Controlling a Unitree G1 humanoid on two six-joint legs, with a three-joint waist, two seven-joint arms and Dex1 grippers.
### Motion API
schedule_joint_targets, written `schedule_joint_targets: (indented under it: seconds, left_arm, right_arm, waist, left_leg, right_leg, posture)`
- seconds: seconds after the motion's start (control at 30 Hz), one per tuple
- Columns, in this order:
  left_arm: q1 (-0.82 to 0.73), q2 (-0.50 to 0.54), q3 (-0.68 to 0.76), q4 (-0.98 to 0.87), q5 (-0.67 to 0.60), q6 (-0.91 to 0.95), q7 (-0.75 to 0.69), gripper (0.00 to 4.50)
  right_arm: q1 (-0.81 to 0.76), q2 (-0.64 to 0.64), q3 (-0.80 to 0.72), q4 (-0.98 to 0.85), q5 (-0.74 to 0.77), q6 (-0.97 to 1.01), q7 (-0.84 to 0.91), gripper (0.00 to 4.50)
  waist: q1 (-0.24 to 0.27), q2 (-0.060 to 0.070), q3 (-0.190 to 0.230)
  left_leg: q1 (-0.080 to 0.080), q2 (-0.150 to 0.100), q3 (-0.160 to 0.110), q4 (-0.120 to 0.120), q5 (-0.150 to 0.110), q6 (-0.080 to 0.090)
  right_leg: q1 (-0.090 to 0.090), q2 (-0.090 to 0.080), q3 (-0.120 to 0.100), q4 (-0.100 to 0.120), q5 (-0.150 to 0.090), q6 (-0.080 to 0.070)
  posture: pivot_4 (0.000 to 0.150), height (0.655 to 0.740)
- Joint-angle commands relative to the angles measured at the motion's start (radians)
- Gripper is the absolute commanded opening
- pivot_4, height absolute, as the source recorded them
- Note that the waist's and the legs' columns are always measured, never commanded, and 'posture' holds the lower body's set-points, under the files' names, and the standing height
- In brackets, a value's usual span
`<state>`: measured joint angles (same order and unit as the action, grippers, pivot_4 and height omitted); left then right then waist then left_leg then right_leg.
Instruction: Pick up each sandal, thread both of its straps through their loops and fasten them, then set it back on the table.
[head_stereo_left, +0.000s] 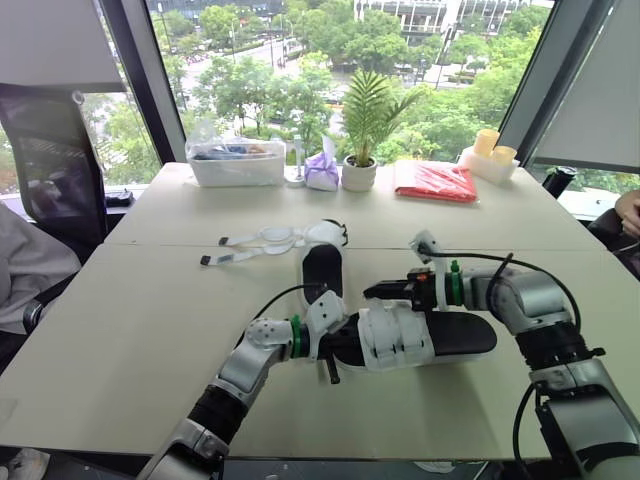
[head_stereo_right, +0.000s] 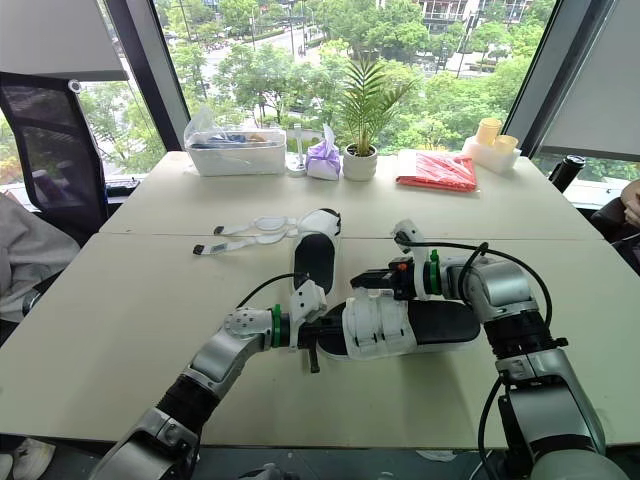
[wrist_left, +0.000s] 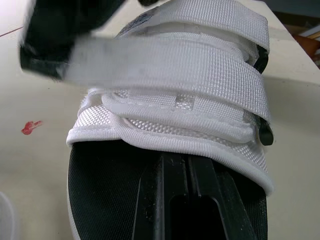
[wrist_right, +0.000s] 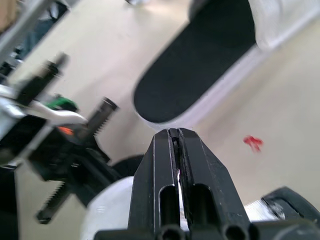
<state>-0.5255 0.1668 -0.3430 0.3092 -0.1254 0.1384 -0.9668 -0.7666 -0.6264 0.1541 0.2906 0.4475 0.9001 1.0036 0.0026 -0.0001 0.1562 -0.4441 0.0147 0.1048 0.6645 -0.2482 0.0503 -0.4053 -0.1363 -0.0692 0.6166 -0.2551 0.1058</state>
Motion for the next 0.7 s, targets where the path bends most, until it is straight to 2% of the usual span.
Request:
schedule_joint_targets:
  seconds: [0.03, 0.07, 0.17, 0.3, 0.4, 0.57, 0.7]
  left_arm:
    - [0.015, 0.008, -0.024, 0.021, 0.028, 0.018, 0.000, 0.00]
    - [0.015, 0.008, -0.024, 0.021, 0.028, 0.017, 0.000, 0.00]
    - [0.014, 0.011, -0.022, 0.008, 0.028, 0.021, 0.001, 0.00]
    - [0.027, 0.031, -0.018, -0.048, 0.022, 0.033, -0.004, 0.00]
    - [0.066, 0.070, 0.003, -0.149, -0.002, 0.068, -0.004, 0.00]
    - [0.147, 0.157, 0.091, -0.407, -0.094, 0.206, 0.020, 0.00]
    - [0.184, 0.221, 0.189, -0.584, -0.206, 0.343, 0.040, 0.00]
  right_arm:
    - [0.011, -0.019, 0.053, 0.004, -0.092, -0.058, -0.016, 0.05]
    - [0.012, -0.019, 0.057, 0.005, -0.099, -0.066, -0.012, 0.05]
    - [0.012, -0.022, 0.058, -0.010, -0.110, -0.091, 0.005, 0.93]
    - [-0.003, -0.021, -0.001, -0.018, -0.097, -0.085, -0.005, 2.76]
    - [-0.010, -0.027, -0.088, -0.024, -0.065, -0.064, -0.033, 4.31]
    - [0.031, -0.090, -0.295, -0.095, 0.091, 0.100, -0.022, 4.42]
    - [0.187, -0.194, -0.383, -0.193, 0.206, 0.223, 0.060, 4.42]
  waist:
    - [-0.001, 0.000, 0.000]
    - [-0.002, 0.000, 0.000]
    - [-0.002, 0.000, 0.000]
    - [-0.002, 0.000, 0.000]
    - [-0.008, 0.001, 0.000]
    - [-0.013, 0.002, 0.001]
    - [-0.010, 0.002, 0.001]
  left_leg:
    - [0.001, 0.000, 0.000, 0.000, 0.000, 0.000]
    - [0.002, 0.000, 0.000, 0.000, 0.000, 0.000]
    - [0.002, 0.000, 0.000, 0.000, 0.000, 0.000]
    - [0.000, 0.000, 0.000, 0.000, 0.000, 0.000]
    - [-0.001, 0.000, 0.000, -0.002, 0.000, 0.000]
    - [-0.002, 0.000, 0.000, -0.003, 0.001, -0.001]
    - [-0.001, 0.001, -0.001, -0.003, 0.000, -0.001]
  right_leg:
    - [0.000, 0.000, 0.000, 0.000, 0.000, 0.000]
    - [0.000, 0.000, 0.000, 0.000, 0.000, 0.000]
    - [0.000, 0.000, 0.000, 0.000, 0.000, -0.001]
    - [0.001, 0.000, 0.000, 0.000, 0.000, 0.000]
    - [0.000, 0.000, 0.000, 0.000, 0.000, 0.000]
    - [0.000, 0.000, 0.000, 0.000, 0.000, 0.000]
    - [0.001, 0.000, 0.000, -0.002, 0.000, 0.000]
  posture:
    - [0.150, 0.7400]
    - [0.150, 0.7400]
    - [0.150, 0.7400]
    - [0.150, 0.7400]
    - [0.150, 0.7400]
    - [0.150, 0.7400]
    - [0.150, 0.7400]
